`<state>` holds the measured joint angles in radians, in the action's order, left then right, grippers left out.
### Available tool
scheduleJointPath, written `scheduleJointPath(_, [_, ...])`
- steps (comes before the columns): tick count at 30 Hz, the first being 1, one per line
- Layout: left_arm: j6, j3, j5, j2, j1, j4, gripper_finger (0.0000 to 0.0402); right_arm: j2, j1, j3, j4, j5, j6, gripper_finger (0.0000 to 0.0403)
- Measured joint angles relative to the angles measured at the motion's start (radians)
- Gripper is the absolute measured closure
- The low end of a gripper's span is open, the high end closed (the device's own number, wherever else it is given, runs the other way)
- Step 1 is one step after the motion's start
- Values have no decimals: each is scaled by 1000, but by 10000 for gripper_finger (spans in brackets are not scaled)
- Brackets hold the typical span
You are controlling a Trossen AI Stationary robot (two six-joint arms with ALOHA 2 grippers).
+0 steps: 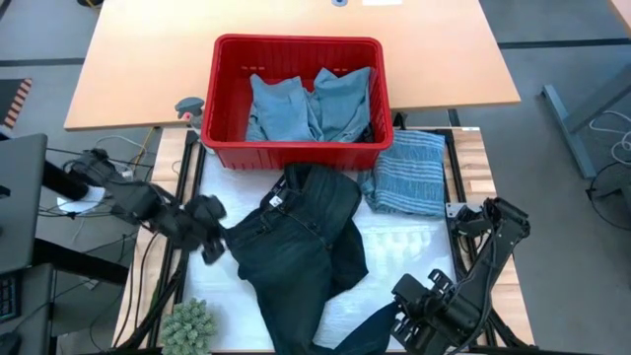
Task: Fold Laundry from Bin
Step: Fold the black pants
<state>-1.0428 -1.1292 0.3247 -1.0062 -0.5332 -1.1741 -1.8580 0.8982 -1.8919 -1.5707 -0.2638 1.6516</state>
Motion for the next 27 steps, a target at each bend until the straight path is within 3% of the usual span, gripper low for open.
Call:
scheduleJointPath(6, [-105,180,-108,158,64,171,318,0,-1,0,0,0,-6,374])
scheduleJointPath(12, [-152,329,-109,168,108,180,238,0,-3,0,0,0,-8,368])
scheduleJointPath(18, [-357,431,-92,163,192,187,168,0,-3,-1,0,0,-11,373])
scheduleJointPath(22, [-491,504,-86,160,214,188,142,0,-3,-1,1,1,-10,371])
scheduleJointPath(27, [-637,600,-115,155,223,251,137,0,-4,-1,2,1,-10,370])
